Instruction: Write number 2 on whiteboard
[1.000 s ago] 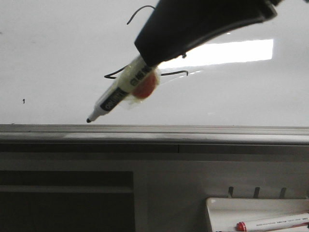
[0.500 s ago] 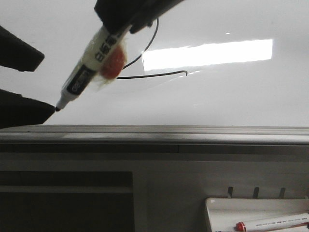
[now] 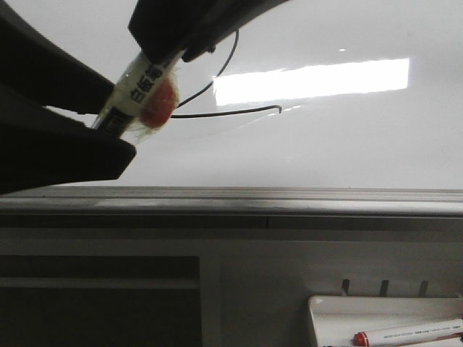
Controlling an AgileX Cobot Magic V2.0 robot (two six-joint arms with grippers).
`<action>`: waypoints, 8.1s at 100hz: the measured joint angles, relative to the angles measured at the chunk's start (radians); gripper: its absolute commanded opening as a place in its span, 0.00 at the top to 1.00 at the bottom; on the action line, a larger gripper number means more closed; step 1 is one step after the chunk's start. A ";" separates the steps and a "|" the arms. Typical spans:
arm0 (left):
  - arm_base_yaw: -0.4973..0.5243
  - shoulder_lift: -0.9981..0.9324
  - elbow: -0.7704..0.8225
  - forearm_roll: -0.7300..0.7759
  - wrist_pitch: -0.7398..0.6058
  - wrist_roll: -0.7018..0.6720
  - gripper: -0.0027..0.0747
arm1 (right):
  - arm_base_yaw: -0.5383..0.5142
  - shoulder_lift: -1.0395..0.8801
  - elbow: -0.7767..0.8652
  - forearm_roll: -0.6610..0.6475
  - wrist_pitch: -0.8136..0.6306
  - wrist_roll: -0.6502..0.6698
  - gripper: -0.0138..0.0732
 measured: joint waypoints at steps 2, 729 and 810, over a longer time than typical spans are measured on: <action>0.005 0.006 -0.003 -0.008 -0.006 0.000 0.52 | 0.000 0.000 0.000 0.002 0.000 0.000 0.90; 0.877 -0.921 0.355 -1.509 -0.035 1.135 0.99 | -0.184 -0.968 0.709 -0.217 -0.295 0.066 0.92; 0.918 -0.944 0.452 -1.226 0.320 0.800 0.99 | -0.184 -0.968 0.711 -0.217 -0.295 0.068 0.92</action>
